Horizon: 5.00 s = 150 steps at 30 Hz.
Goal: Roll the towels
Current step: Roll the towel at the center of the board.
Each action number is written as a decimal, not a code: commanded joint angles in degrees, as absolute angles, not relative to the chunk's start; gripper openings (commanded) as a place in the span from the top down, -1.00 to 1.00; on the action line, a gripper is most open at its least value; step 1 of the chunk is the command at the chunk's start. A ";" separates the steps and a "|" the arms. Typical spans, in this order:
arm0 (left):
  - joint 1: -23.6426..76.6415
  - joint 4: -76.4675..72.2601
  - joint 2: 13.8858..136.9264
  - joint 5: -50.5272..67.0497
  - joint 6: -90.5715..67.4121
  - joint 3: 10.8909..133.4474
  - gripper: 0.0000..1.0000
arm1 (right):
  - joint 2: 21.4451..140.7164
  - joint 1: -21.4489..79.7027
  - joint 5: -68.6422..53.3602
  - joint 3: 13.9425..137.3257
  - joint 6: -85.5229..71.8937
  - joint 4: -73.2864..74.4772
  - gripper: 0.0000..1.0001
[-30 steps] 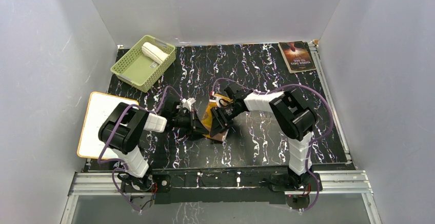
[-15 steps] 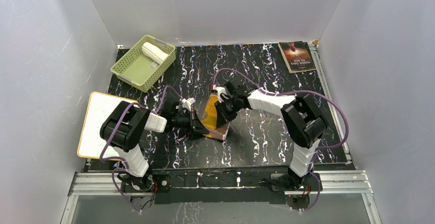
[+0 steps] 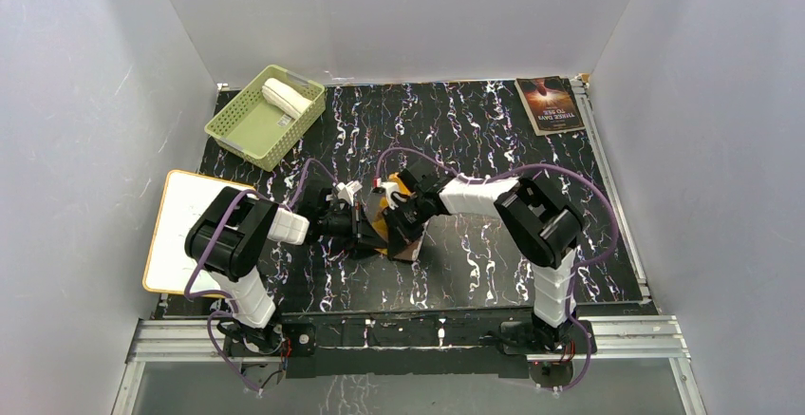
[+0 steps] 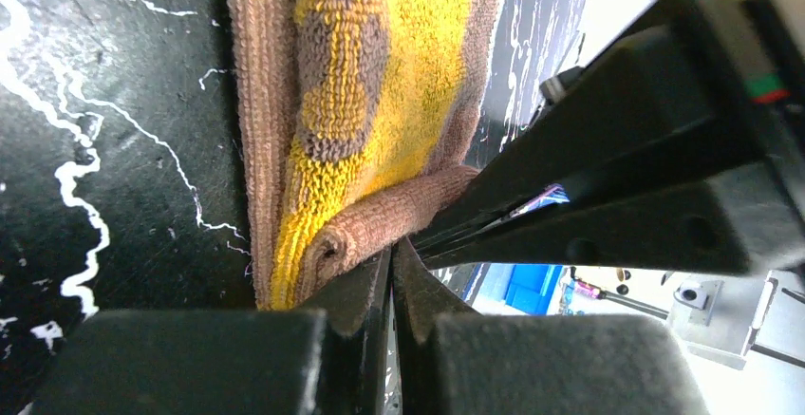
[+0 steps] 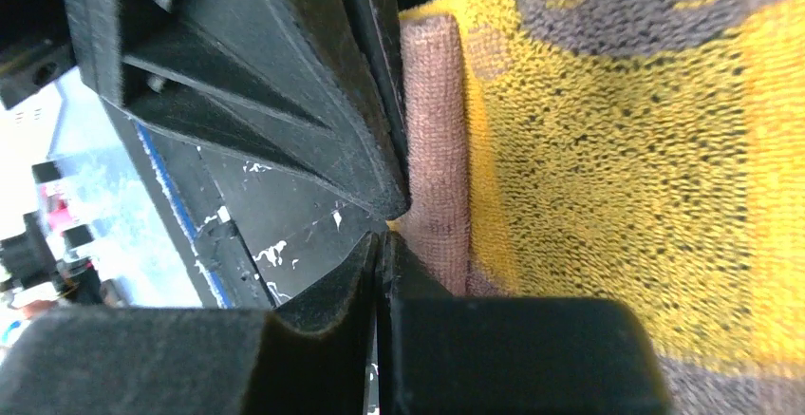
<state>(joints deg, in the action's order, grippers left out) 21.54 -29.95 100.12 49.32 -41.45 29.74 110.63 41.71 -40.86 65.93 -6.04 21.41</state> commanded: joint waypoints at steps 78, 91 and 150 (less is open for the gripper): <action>17.96 -29.03 95.76 30.20 -49.01 25.53 0.88 | 125.86 34.70 -52.40 76.41 16.56 42.51 1.00; 18.23 -16.54 90.30 29.22 -43.31 33.74 0.72 | 129.46 39.49 -54.26 91.64 24.89 56.74 1.00; 28.00 6.84 69.88 25.59 -15.20 39.93 -0.23 | 84.18 47.18 -38.28 34.89 27.93 -18.22 -0.41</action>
<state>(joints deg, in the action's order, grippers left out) 28.88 4.16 71.83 23.99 -16.62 38.28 82.63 47.40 -34.30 31.03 25.58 -17.21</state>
